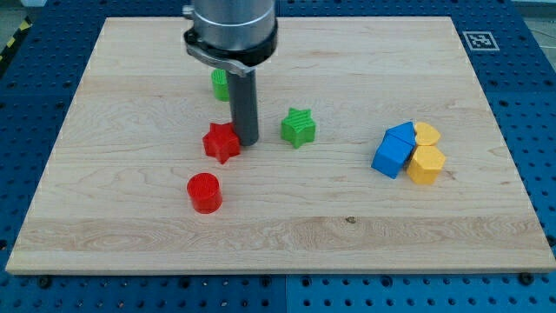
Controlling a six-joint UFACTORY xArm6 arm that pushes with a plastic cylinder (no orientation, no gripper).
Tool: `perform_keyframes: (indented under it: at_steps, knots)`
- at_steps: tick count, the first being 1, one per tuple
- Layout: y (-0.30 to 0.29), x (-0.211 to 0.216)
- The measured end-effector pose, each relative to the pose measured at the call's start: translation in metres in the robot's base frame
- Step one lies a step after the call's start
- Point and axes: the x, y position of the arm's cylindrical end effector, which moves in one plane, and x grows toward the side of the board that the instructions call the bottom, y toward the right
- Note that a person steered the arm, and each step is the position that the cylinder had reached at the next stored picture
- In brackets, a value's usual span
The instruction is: Place the red star and green circle above the red circle in a vertical line
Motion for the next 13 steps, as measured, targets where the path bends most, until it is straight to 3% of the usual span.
perform_keyframes:
  at_steps: [10, 11, 13]
  knots:
    - [0.000, 0.000]
    - [0.004, -0.056]
    - [0.003, -0.044]
